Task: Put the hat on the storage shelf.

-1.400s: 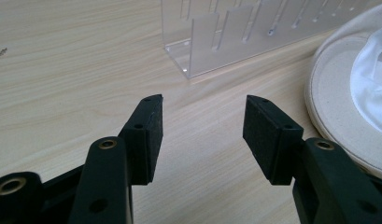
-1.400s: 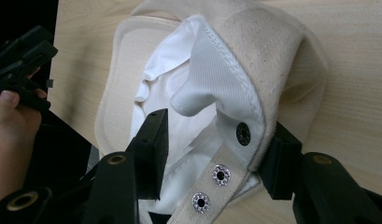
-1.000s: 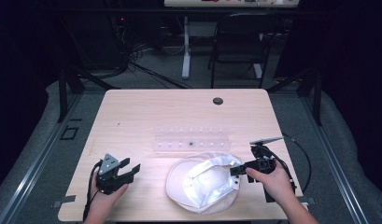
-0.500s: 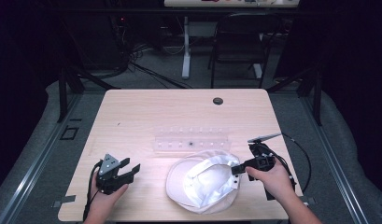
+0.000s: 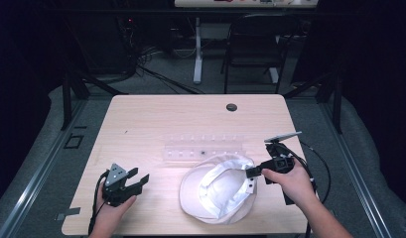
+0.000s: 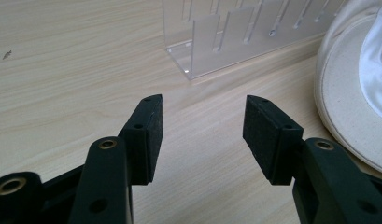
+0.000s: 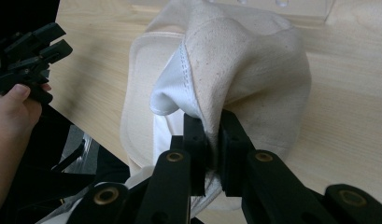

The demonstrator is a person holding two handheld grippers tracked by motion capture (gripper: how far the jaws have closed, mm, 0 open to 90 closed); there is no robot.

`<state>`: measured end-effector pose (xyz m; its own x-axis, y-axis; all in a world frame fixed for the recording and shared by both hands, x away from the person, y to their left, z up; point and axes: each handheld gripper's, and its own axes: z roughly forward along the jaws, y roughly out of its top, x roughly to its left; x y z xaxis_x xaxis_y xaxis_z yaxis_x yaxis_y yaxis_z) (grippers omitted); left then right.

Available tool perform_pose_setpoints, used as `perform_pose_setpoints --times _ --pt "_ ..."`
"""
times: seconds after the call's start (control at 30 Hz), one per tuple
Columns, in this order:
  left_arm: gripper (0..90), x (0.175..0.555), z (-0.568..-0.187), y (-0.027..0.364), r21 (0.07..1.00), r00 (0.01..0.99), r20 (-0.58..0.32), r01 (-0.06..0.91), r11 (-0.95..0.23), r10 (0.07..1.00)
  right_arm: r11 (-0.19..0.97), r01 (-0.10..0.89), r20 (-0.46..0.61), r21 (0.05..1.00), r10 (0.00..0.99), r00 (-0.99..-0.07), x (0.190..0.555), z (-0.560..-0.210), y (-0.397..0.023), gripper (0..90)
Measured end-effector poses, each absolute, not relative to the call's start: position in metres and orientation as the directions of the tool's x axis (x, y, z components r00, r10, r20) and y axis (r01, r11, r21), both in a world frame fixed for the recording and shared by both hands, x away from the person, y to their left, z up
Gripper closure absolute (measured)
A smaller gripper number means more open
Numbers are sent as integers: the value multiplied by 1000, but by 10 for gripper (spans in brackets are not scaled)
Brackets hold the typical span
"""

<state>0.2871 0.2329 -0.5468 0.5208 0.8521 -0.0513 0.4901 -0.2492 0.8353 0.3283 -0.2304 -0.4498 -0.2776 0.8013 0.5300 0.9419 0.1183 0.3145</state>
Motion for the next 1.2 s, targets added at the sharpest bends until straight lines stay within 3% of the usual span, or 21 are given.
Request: perform_pose_setpoints --times 0.7,1.2 --pt "485 287 -547 231 837 528 -43 483 -258 848 136 930 558 342 767 -318 333 -414 -222 840" --pt "485 287 -547 230 836 530 -39 482 -263 847 107 920 647 378 680 -345 336 -397 -217 841"
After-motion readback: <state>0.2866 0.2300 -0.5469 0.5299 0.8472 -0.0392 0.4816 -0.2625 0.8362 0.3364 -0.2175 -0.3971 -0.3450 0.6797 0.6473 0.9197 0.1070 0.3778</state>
